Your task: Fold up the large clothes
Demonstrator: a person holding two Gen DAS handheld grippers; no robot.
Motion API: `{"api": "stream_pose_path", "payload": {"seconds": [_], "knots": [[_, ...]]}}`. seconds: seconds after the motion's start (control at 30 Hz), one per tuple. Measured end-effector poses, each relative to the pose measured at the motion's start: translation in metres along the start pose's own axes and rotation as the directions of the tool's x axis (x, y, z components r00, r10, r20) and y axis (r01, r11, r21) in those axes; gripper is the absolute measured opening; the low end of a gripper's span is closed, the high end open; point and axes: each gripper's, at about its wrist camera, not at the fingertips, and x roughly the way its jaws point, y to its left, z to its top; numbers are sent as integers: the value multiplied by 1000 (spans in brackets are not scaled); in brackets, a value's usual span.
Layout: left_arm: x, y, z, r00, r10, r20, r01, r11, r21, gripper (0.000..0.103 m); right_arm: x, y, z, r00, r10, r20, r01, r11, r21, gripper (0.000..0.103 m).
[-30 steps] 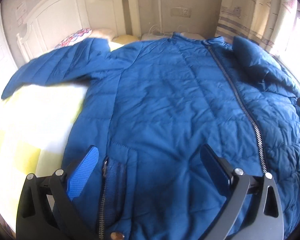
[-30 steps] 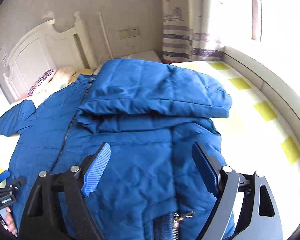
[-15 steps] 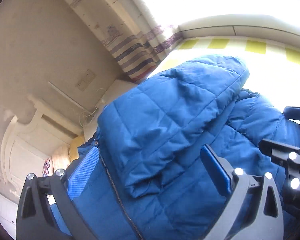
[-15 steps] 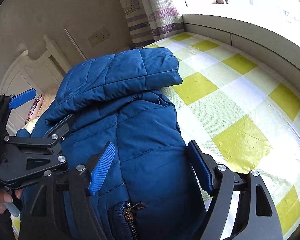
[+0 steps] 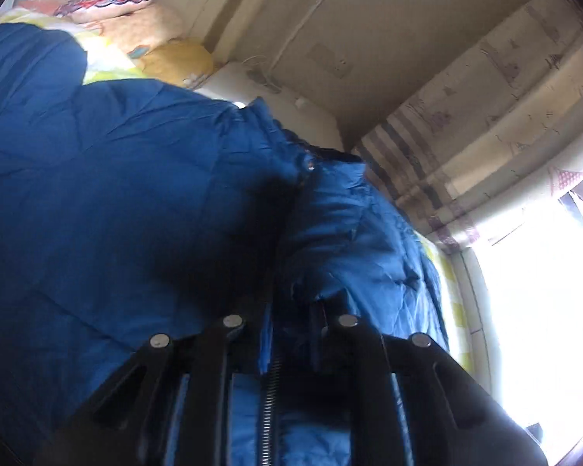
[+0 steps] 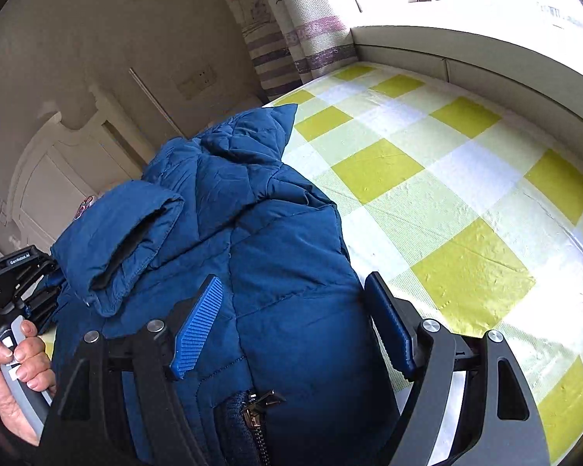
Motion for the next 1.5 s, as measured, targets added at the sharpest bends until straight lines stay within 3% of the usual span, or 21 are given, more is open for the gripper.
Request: {"api": "stream_pose_path", "payload": {"seconds": [0.07,0.13,0.2,0.23,0.3,0.37,0.53,0.6,0.63,0.7,0.73,0.77,0.83,0.9,0.97,1.0,1.03,1.07,1.17,1.23,1.5], "knots": [[4,26,-9,998,3,-60,-3,1000,-1,31,1,2,0,1000,5,-5,-5,1000,-10,80],[-7,25,-18,999,9,-49,-2,990,138,39,1,4,1,1000,3,-9,-3,1000,-19,83],[-21,0,-32,994,109,-7,-99,922,373,73,2,4,2,1000,2,-9,-3,1000,-20,84],[-30,-15,-42,988,146,54,-153,854,497,79,1,4,1,1000,2,-9,-2,1000,-19,84],[-48,-44,-68,972,150,181,-235,657,716,83,1,5,1,1000,-2,-9,2,1000,-22,84],[-62,-70,-103,947,94,308,-319,406,856,90,2,7,2,1000,-9,-13,9,1000,-30,85],[-28,-105,-169,905,45,424,-411,-174,895,92,2,7,2,1000,-13,-12,12,999,-30,85],[-9,-108,-183,921,50,387,-354,-314,881,87,2,7,1,1000,-14,-11,14,999,-30,85],[-5,-110,-183,930,48,364,-328,-335,883,82,2,7,1,1000,-15,-12,14,999,-31,85],[4,-118,-174,948,76,309,-269,-326,906,64,2,7,1,1000,-12,-11,12,1000,-29,85],[6,-121,-170,954,96,285,-246,-297,923,24,2,6,1,1000,-10,-11,9,1000,-27,85],[5,-123,-162,957,96,273,-245,-232,941,20,2,6,1,1000,-7,-10,6,1000,-24,85],[-13,-127,-131,987,32,160,-161,35,986,18,1,4,1,1000,-3,-7,3,1000,-18,85],[-40,-113,-78,992,-79,100,-62,387,920,18,1,2,1,1000,3,-6,-3,1000,-14,85],[-64,-70,-15,974,-189,123,52,719,693,18,1,3,2,1000,1,-8,-1,1000,-17,86],[-72,-36,13,961,-237,145,130,845,519,18,1,3,2,1000,1,-8,-1,1000,-18,86],[-75,0,35,949,-262,174,193,923,334,18,1,3,2,1000,2,-8,-2,1000,-17,86],[-75,36,50,944,-258,204,228,960,161,18,1,2,2,1000,4,-8,-5,1000,-16,86],[-76,129,55,961,-173,216,210,964,-161,35,1,1,2,1000,10,-7,-10,1000,-12,86],[-71,164,48,979,-136,149,168,959,-227,65,1,1,3,1000,10,-7,-10,1000,-13,86],[-67,177,54,973,-190,133,217,947,-236,79,0,0,4,1000,4,-3,-4,1000,-11,86]]}}
